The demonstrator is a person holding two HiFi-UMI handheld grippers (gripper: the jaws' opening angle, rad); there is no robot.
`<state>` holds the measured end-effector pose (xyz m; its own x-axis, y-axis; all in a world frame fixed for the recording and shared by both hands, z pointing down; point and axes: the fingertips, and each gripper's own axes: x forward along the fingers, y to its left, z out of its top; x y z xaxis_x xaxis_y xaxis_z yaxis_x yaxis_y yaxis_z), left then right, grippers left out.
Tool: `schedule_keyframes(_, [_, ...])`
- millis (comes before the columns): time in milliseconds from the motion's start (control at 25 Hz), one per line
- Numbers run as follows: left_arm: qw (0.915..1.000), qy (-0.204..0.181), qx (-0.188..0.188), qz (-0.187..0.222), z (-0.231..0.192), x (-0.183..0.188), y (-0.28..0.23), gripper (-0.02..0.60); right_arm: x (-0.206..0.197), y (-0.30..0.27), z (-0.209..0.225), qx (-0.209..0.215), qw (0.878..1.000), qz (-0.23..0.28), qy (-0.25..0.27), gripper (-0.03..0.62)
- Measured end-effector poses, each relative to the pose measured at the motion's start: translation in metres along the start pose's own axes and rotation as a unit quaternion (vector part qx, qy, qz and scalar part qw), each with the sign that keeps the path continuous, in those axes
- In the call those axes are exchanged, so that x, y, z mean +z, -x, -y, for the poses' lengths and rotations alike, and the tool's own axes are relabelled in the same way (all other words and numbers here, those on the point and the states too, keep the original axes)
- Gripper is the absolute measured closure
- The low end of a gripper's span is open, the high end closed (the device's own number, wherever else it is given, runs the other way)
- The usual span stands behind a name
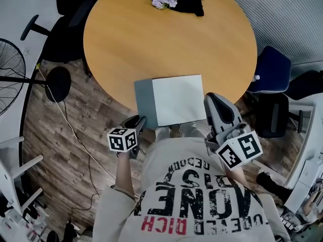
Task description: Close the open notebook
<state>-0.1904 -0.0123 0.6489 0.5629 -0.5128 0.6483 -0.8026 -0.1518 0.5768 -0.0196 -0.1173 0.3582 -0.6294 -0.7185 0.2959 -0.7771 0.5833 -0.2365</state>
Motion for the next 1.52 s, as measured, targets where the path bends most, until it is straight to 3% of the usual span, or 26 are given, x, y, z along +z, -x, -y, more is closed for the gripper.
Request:
schedule_keyframes(160, [1.0000,-0.008,0.006,-0.001,-0.001,0.000,0.001,0.462,-0.001,0.000,0.000,-0.002,1.000,-0.001,-0.003,0.574])
schedule_keyframes(440, [0.9995,0.026,0.016,-0.002,-0.003,0.000,0.002,0.491,-0.004,0.000,0.005,-0.006,1.000,-0.003,-0.004,0.574])
schedule_keyframes(720, [0.9989,0.028,0.036,0.006,-0.001,0.004,0.008,0.552,-0.004,0.001,0.005,-0.003,1.000,-0.002,-0.004,0.574])
schedule_keyframes(1520, [0.9985,0.010,0.043,0.032,0.021,0.023,0.031,0.561,-0.003,0.010,0.013,-0.008,1.000,0.002,-0.009,0.574])
